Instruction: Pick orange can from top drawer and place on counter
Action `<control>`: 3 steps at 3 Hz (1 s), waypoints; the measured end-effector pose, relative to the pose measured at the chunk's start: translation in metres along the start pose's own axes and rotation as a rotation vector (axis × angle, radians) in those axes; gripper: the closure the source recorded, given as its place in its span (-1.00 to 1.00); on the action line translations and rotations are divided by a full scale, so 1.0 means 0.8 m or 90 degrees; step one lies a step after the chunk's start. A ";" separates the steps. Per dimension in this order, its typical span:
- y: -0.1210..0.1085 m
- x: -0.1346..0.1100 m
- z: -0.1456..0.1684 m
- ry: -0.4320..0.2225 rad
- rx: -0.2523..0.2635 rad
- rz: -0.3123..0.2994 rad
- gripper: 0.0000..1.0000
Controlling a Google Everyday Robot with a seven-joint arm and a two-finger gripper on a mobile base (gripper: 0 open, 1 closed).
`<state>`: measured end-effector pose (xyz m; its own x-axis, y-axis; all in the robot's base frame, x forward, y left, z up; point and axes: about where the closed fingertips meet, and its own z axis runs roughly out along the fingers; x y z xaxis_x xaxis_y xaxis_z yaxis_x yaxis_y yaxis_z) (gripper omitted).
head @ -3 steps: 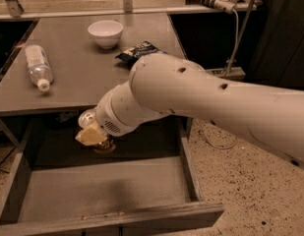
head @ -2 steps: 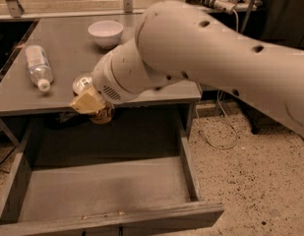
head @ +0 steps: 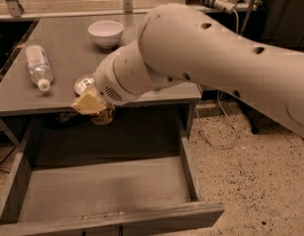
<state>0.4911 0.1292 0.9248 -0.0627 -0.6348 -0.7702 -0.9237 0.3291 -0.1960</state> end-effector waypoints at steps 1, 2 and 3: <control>-0.028 -0.022 0.002 -0.006 0.002 0.003 1.00; -0.082 -0.058 0.014 0.006 -0.001 -0.010 1.00; -0.081 -0.062 0.011 0.003 0.001 -0.013 1.00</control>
Offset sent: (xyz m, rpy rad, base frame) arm 0.0811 0.0169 0.0528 0.0028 0.0131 0.0050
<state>0.5575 0.1457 0.9703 -0.0459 -0.6450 -0.7628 -0.9243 0.3171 -0.2124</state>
